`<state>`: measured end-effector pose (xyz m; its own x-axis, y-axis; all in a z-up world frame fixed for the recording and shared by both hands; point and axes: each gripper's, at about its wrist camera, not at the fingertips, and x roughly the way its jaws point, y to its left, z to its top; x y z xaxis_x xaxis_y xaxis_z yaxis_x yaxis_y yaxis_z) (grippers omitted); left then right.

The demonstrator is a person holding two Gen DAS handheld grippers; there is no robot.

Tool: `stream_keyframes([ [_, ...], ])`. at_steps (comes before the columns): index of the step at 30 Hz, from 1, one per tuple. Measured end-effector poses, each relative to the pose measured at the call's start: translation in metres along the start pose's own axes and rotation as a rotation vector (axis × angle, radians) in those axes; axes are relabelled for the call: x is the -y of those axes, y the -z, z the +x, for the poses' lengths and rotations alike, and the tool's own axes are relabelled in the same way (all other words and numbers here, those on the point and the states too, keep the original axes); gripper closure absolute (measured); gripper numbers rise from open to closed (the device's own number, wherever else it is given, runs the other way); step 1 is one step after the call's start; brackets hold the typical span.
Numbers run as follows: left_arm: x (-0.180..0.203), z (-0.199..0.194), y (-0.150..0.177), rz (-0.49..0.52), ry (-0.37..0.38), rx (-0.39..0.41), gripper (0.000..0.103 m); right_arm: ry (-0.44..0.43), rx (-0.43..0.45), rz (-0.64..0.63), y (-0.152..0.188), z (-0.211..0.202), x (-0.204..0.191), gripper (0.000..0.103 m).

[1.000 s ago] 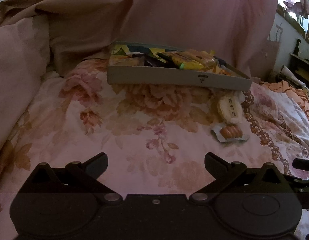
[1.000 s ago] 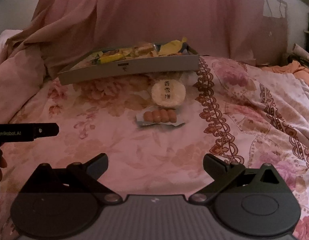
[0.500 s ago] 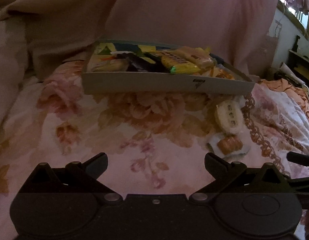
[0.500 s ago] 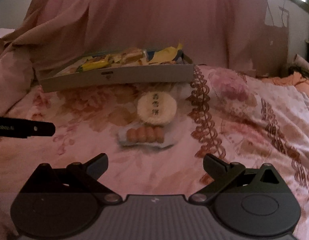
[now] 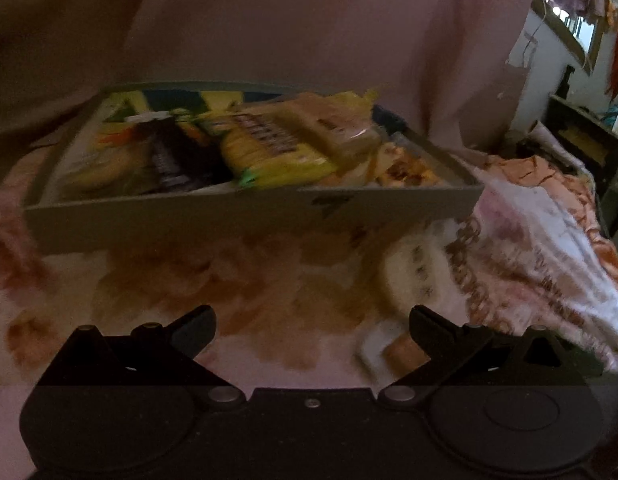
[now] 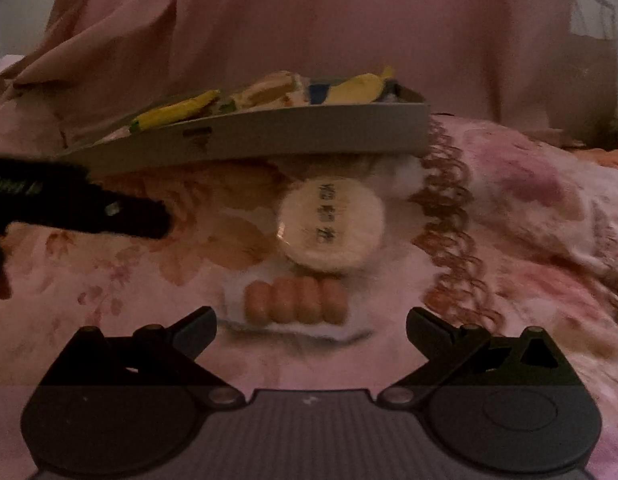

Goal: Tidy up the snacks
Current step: 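Move both open tools toward the white pastry and sausage tray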

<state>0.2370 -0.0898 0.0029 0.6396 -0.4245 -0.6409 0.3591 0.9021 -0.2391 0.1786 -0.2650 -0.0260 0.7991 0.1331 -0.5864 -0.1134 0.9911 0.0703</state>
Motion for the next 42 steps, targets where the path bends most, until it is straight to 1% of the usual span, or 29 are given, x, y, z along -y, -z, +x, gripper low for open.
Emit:
stream_keyframes([
  [4, 0.013, 0.018, -0.010, -0.011, 0.067, -0.026, 0.001, -0.028, -0.020, -0.027, -0.002, 0.018, -0.003, 0.000],
  [7, 0.025, 0.031, -0.014, 0.009, 0.098, -0.054, 0.001, -0.036, -0.037, -0.056, -0.001, 0.025, -0.007, 0.000],
  [9, 0.034, 0.038, -0.015, 0.024, 0.116, -0.075, 0.001, -0.041, -0.026, -0.073, 0.001, 0.025, -0.010, 0.000],
  [12, 0.044, 0.046, -0.017, 0.039, 0.128, -0.099, 0.001, -0.044, -0.017, -0.106, 0.004, 0.024, -0.015, 0.013],
  [15, 0.048, 0.052, -0.018, 0.049, 0.119, -0.121, 0.001, -0.045, -0.029, -0.143, 0.006, 0.021, -0.019, 0.013],
  [17, 0.050, 0.055, -0.019, 0.049, 0.106, -0.131, 0.001, -0.050, -0.053, -0.161, 0.008, 0.016, -0.019, 0.013],
  [19, 0.051, 0.057, -0.017, 0.031, 0.104, -0.146, 0.001, -0.064, -0.103, -0.194, 0.009, 0.007, -0.020, 0.013],
  [22, 0.056, 0.061, -0.009, 0.018, 0.132, -0.181, 0.001, -0.083, -0.171, -0.266, 0.015, -0.011, -0.019, 0.013],
  [24, 0.063, 0.067, -0.001, 0.026, 0.136, -0.202, 0.001, -0.082, -0.208, -0.308, 0.021, -0.023, -0.018, 0.012],
  [27, 0.075, 0.079, 0.010, 0.041, 0.128, -0.233, 0.001, -0.086, -0.236, -0.325, 0.032, -0.040, -0.014, 0.012],
  [29, 0.082, 0.085, 0.011, 0.059, 0.086, -0.211, 0.001, -0.085, -0.240, -0.320, 0.035, -0.044, -0.014, 0.012],
  [33, 0.097, 0.100, 0.006, 0.104, -0.007, -0.191, 0.001, -0.085, -0.247, -0.317, 0.033, -0.036, -0.017, 0.010],
  [34, 0.099, 0.103, 0.005, 0.115, -0.023, -0.189, 0.002, -0.090, -0.246, -0.316, 0.029, -0.032, -0.018, 0.009],
  [35, 0.100, 0.104, 0.004, 0.122, -0.025, -0.185, 0.004, -0.096, -0.244, -0.312, 0.029, -0.030, -0.009, 0.009],
  [37, 0.102, 0.105, 0.005, 0.130, -0.043, -0.177, 0.013, -0.104, -0.241, -0.302, 0.028, -0.028, -0.006, 0.008],
  [38, 0.102, 0.104, 0.006, 0.133, -0.049, -0.170, 0.015, -0.105, -0.239, -0.301, 0.029, -0.028, -0.006, 0.008],
  [40, 0.097, 0.099, 0.009, 0.135, -0.048, -0.157, 0.026, -0.105, -0.235, -0.303, 0.029, -0.029, -0.005, 0.007],
  [41, 0.094, 0.097, 0.009, 0.138, -0.046, -0.154, 0.029, -0.105, -0.233, -0.302, 0.029, -0.028, -0.005, 0.007],
  [42, 0.091, 0.095, 0.010, 0.140, -0.041, -0.154, 0.029, -0.104, -0.232, -0.301, 0.030, -0.028, -0.005, 0.007],
])
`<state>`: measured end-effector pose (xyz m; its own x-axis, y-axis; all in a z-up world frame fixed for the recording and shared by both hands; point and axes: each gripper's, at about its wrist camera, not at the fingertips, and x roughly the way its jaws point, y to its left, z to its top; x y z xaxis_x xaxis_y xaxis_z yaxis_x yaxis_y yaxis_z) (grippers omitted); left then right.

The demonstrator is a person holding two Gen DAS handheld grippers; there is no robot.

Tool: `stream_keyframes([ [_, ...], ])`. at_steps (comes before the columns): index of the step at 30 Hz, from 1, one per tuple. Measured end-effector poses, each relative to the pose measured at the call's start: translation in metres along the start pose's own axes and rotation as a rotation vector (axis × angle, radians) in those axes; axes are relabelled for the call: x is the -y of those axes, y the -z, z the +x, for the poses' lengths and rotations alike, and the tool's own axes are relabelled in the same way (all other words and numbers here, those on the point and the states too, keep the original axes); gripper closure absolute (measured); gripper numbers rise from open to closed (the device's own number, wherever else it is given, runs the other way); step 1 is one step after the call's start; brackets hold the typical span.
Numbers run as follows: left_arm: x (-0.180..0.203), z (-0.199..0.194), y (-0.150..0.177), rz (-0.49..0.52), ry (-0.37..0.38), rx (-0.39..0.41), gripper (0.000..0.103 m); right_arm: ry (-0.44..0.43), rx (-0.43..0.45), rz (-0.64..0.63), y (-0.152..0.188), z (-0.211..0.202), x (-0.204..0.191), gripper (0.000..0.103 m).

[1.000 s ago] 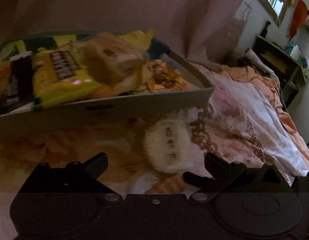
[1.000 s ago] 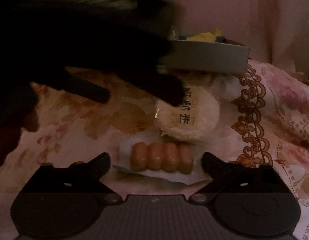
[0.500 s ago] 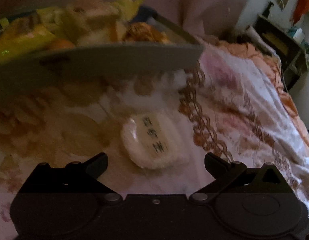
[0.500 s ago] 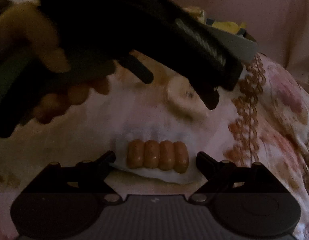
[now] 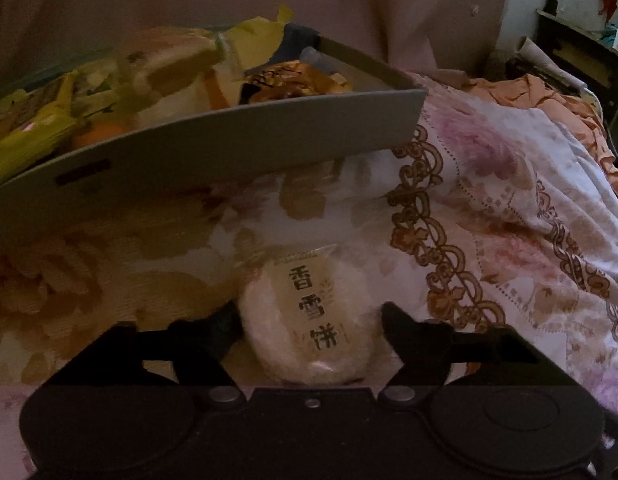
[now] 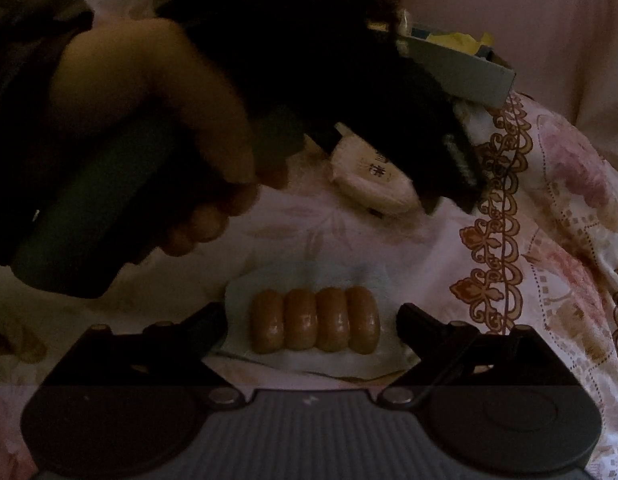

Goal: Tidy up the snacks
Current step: 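Move both open tools toward the white pastry and sausage tray, then grasp the white round pastry with the left tool while the right tool grasps the sausage tray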

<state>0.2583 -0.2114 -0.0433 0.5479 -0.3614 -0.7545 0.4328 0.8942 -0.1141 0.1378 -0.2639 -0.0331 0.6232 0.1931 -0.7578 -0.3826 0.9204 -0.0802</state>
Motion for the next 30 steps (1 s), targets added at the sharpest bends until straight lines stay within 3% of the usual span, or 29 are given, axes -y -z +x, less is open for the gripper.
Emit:
stream_keyframes([
  [6, -0.027, -0.021, 0.019, 0.000, 0.034, -0.005, 0.030, 0.004, 0.018, 0.003, 0.005, -0.003, -0.001, 0.008],
  [12, -0.056, -0.059, 0.063, 0.013, 0.067, -0.026, 0.030, 0.011, 0.029, 0.035, 0.009, -0.006, -0.003, 0.008],
  [21, -0.080, -0.103, 0.116, -0.113, 0.076, -0.008, 0.030, 0.026, 0.061, 0.103, 0.018, -0.015, -0.011, 0.010],
  [25, -0.083, -0.112, 0.127, -0.140, 0.036, 0.002, 0.030, 0.067, 0.072, 0.142, 0.020, -0.017, -0.019, 0.011],
  [30, -0.092, -0.116, 0.132, -0.180, 0.056, 0.019, 0.030, 0.126, 0.090, 0.235, 0.019, -0.017, -0.032, 0.008],
])
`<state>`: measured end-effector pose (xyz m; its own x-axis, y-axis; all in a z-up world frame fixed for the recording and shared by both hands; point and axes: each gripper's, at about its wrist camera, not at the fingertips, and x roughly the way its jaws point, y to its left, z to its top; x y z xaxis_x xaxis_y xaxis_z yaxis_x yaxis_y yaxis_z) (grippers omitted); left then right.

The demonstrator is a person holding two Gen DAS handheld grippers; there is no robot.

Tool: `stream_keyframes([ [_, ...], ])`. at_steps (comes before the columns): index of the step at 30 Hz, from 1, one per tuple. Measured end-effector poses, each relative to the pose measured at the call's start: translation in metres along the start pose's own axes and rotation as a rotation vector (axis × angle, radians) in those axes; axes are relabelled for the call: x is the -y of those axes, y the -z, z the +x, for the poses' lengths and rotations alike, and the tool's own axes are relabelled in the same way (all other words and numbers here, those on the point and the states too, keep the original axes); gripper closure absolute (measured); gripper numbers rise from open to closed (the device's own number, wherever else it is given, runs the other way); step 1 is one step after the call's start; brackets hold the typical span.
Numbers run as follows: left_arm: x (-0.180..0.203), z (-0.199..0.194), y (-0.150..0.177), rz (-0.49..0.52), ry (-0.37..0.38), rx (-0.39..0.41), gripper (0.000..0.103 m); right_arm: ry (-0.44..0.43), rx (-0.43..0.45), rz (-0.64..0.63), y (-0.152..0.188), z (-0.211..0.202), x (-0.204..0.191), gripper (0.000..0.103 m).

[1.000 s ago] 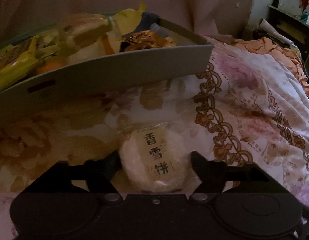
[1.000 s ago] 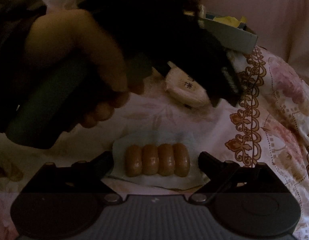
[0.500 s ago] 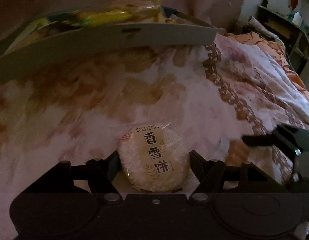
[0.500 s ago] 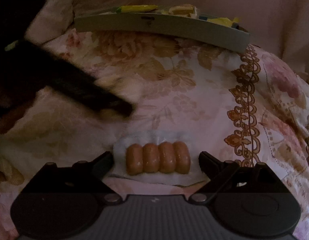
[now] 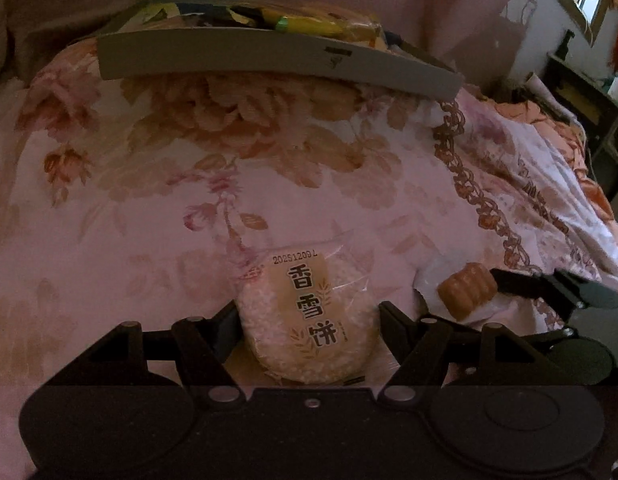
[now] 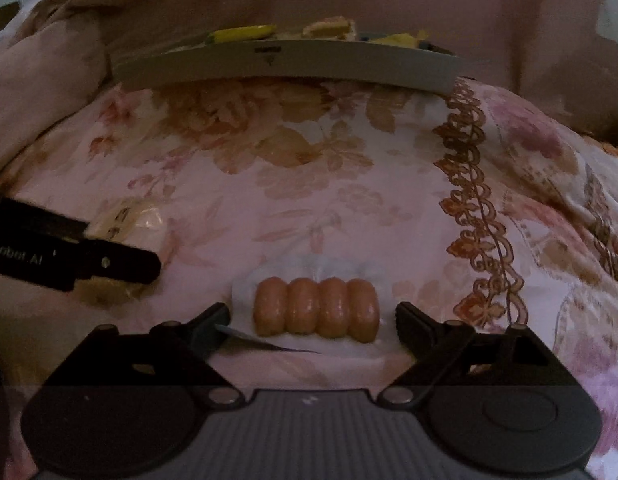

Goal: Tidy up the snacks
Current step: 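Grasp the white round pastry with the left tool while the right tool grasps the sausage tray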

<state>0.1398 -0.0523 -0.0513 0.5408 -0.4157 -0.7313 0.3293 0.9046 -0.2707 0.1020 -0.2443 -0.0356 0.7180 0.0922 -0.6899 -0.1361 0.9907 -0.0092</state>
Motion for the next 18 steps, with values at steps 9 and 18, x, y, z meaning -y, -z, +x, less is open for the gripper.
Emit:
stream_keyframes([
  [9, -0.0052, -0.0013, 0.0032, -0.015, 0.021, 0.016, 0.030, 0.032, 0.032, 0.023, 0.0026, 0.0058, -0.0039, 0.001],
  [18, -0.0041, 0.0005, 0.0026, 0.003, 0.016, 0.017, 0.030, 0.027, 0.043, 0.019, 0.0010, 0.0069, -0.0042, 0.010],
])
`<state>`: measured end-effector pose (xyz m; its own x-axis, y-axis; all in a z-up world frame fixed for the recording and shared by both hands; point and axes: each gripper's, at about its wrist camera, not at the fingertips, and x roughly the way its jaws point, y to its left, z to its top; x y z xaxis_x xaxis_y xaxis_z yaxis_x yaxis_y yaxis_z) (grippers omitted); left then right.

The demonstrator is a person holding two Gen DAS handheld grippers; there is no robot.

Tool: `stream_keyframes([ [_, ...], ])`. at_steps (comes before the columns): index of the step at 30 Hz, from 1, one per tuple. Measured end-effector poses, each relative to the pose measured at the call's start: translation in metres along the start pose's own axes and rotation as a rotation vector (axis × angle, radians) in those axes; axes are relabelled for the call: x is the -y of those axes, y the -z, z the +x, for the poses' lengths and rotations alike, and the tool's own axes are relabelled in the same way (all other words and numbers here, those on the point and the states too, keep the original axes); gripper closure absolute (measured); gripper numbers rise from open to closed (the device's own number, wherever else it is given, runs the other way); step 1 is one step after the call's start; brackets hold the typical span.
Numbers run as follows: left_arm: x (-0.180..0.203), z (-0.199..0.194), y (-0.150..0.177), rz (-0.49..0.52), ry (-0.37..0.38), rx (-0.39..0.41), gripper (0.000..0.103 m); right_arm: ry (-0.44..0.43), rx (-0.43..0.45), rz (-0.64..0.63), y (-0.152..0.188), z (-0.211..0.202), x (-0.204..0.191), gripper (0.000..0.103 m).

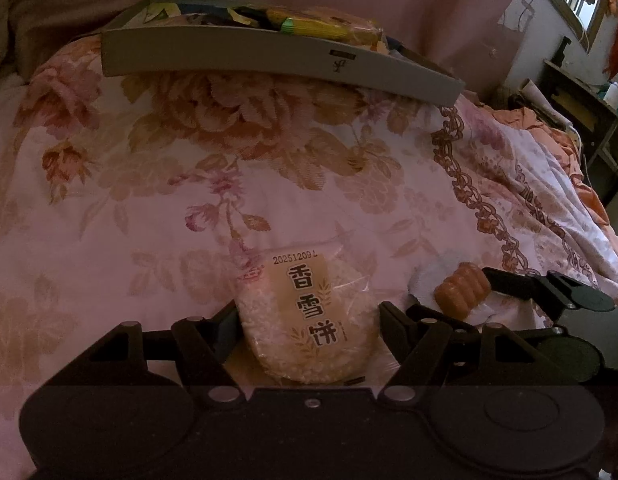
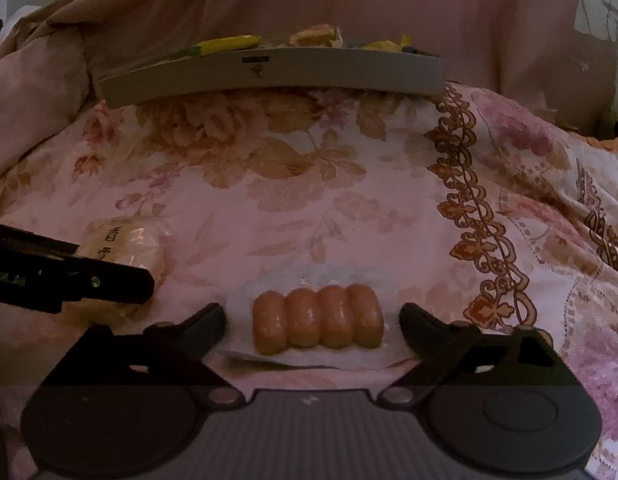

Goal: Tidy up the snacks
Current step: 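Grasp the white round pastry with the left tool while the right tool grasps the sausage tray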

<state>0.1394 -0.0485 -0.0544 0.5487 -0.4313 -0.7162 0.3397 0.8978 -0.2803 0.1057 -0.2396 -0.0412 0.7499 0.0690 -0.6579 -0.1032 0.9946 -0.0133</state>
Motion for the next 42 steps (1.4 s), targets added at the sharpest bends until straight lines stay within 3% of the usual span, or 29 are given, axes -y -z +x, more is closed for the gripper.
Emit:
stream_keyframes([
  [12, 0.000, 0.000, 0.000, 0.001, 0.001, 0.000, 0.030, 0.014, 0.021, -0.031, 0.001, -0.004, -0.010, 0.013],
  [33, 0.000, -0.003, 0.001, -0.009, 0.001, 0.013, 0.030, 0.087, 0.113, -0.285, 0.004, -0.014, -0.039, 0.014],
  [42, 0.001, -0.003, 0.001, -0.009, 0.001, 0.014, 0.030, 0.080, 0.109, -0.306, 0.006, -0.013, -0.041, 0.017],
])
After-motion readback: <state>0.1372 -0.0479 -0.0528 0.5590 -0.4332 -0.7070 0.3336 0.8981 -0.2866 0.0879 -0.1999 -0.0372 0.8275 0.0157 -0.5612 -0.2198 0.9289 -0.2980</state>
